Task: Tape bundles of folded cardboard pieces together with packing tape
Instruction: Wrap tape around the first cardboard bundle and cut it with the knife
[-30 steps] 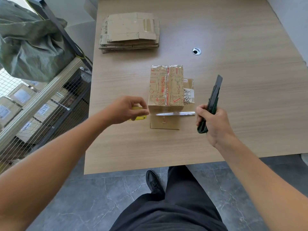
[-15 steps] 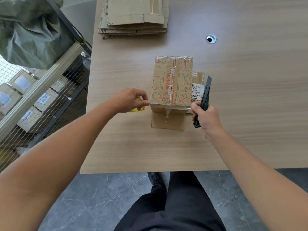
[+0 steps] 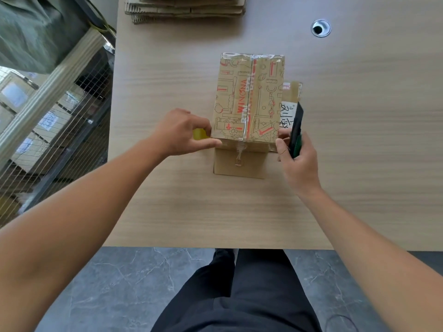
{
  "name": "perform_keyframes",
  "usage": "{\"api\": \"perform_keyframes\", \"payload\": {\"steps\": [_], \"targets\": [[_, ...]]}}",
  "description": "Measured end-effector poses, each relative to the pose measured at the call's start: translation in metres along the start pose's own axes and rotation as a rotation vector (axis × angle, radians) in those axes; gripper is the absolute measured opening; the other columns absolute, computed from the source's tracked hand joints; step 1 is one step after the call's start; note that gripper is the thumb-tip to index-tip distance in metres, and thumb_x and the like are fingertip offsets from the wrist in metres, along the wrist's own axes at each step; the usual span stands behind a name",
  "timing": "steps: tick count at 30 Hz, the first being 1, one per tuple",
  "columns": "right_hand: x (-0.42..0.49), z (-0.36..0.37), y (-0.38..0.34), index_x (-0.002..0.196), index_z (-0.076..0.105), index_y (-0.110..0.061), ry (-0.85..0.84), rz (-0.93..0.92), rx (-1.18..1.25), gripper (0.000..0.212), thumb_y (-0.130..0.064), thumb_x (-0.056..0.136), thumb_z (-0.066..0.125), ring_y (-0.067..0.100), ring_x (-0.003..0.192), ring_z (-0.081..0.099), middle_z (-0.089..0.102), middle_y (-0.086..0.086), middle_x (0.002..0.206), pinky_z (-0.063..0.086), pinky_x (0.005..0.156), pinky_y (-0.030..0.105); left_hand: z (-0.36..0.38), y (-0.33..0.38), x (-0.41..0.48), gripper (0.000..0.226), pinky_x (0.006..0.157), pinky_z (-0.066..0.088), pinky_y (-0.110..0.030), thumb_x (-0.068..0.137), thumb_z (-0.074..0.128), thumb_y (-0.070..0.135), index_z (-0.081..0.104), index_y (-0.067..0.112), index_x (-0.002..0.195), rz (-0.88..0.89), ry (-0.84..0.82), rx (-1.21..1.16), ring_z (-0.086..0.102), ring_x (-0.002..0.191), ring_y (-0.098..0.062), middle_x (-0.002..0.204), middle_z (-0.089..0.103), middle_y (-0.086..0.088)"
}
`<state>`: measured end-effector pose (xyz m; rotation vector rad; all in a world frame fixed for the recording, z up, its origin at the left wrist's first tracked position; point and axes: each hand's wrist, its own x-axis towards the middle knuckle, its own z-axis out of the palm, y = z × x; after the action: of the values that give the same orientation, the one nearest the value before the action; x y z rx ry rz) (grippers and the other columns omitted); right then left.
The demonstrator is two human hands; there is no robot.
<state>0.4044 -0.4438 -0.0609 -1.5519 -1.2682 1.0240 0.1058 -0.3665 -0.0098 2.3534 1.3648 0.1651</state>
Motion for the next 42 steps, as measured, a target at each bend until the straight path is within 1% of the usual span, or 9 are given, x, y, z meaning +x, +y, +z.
{"api": "perform_keyframes", "payload": {"steps": [5, 8, 11, 16, 22, 29, 31, 37, 42], "targets": [[0.022, -0.006, 0.020, 0.116, 0.059, -0.022, -0.031, -0.294, -0.083, 0.030, -0.041, 0.095, 0.068, 0.002, 0.087, 0.063, 0.062, -0.008, 0.096, 0.055, 0.079, 0.029, 0.016, 0.006, 0.001, 0.058, 0.094, 0.049, -0.042, 0.081, 0.057, 0.075, 0.073, 0.019, 0.073, -0.042, 0.212, 0.079, 0.061, 0.058, -0.023, 0.070, 0.074, 0.001], [0.038, -0.004, 0.030, 0.108, 0.057, -0.024, -0.071, -0.325, -0.038, 0.026, -0.040, 0.095, 0.071, 0.028, 0.072, 0.065, 0.061, 0.002, 0.091, 0.054, 0.065, 0.046, 0.022, 0.003, 0.004, 0.060, 0.095, 0.049, -0.042, 0.080, 0.058, 0.077, 0.073, 0.019, 0.074, -0.057, 0.243, 0.146, 0.062, 0.058, -0.023, 0.065, 0.071, 0.000], [0.042, 0.005, 0.027, 0.096, 0.048, -0.035, -0.037, -0.324, 0.013, 0.030, -0.037, 0.090, 0.077, 0.028, 0.072, 0.057, 0.053, 0.002, 0.090, 0.051, 0.066, 0.039, 0.021, 0.008, 0.013, 0.067, 0.088, 0.050, -0.040, 0.076, 0.053, 0.085, 0.074, 0.021, 0.075, -0.098, 0.248, 0.185, 0.061, 0.056, -0.026, 0.059, 0.067, -0.004], [0.045, 0.003, 0.024, 0.107, 0.053, -0.017, -0.101, -0.017, 0.195, 0.045, -0.037, 0.082, 0.086, 0.028, 0.057, 0.060, 0.061, 0.019, 0.086, 0.054, 0.053, 0.043, 0.023, 0.014, 0.021, 0.075, 0.090, 0.046, -0.039, 0.075, 0.047, 0.087, 0.075, 0.018, 0.076, -0.138, 0.245, 0.219, 0.064, 0.063, -0.029, 0.064, 0.070, -0.007], [0.055, -0.007, 0.023, 0.099, 0.057, -0.020, -0.285, 0.300, 0.615, 0.049, -0.041, 0.070, 0.090, 0.015, 0.053, 0.052, 0.060, -0.005, 0.088, 0.048, 0.054, 0.026, 0.025, 0.008, 0.025, 0.073, 0.092, 0.045, -0.039, 0.075, 0.050, 0.084, 0.072, 0.015, 0.073, -0.087, 0.287, 0.185, 0.065, 0.063, -0.031, 0.062, 0.068, -0.006], [0.044, 0.010, 0.013, 0.099, 0.057, -0.023, -0.155, 0.499, 0.906, 0.015, -0.025, 0.089, 0.068, 0.011, 0.084, 0.049, 0.055, -0.008, 0.101, 0.041, 0.054, 0.026, 0.026, 0.006, 0.026, 0.069, 0.079, 0.042, -0.031, 0.073, 0.055, 0.080, 0.071, 0.012, 0.070, -0.085, 0.323, 0.174, 0.065, 0.063, -0.032, 0.057, 0.065, -0.004], [0.041, 0.018, 0.012, 0.097, 0.059, -0.028, -0.076, 0.555, 0.958, 0.009, -0.025, 0.093, 0.067, 0.007, 0.080, 0.053, 0.059, -0.014, 0.092, 0.041, 0.055, 0.026, 0.027, 0.006, 0.028, 0.067, 0.075, 0.036, -0.028, 0.073, 0.058, 0.079, 0.070, 0.013, 0.068, -0.096, 0.313, 0.168, 0.060, 0.058, -0.028, 0.053, 0.058, 0.000], [0.050, 0.030, 0.000, 0.117, 0.060, -0.026, 0.114, 0.640, 0.808, 0.017, -0.029, 0.100, 0.063, 0.010, 0.082, 0.059, 0.070, -0.006, 0.110, 0.042, 0.052, 0.025, 0.027, 0.007, 0.029, 0.067, 0.068, 0.035, -0.029, 0.070, 0.058, 0.082, 0.066, 0.016, 0.067, -0.159, 0.257, 0.110, 0.041, 0.059, -0.017, 0.054, 0.040, 0.011], [0.048, 0.015, -0.010, 0.107, 0.060, -0.021, 0.146, 0.544, 0.454, 0.017, -0.036, 0.100, 0.064, 0.008, 0.059, 0.051, 0.061, -0.003, 0.083, 0.047, 0.051, 0.028, 0.022, 0.014, 0.028, 0.070, 0.068, 0.040, -0.030, 0.073, 0.048, 0.085, 0.068, 0.019, 0.067, -0.152, 0.220, 0.133, 0.043, 0.052, -0.019, 0.052, 0.043, 0.009]]}}
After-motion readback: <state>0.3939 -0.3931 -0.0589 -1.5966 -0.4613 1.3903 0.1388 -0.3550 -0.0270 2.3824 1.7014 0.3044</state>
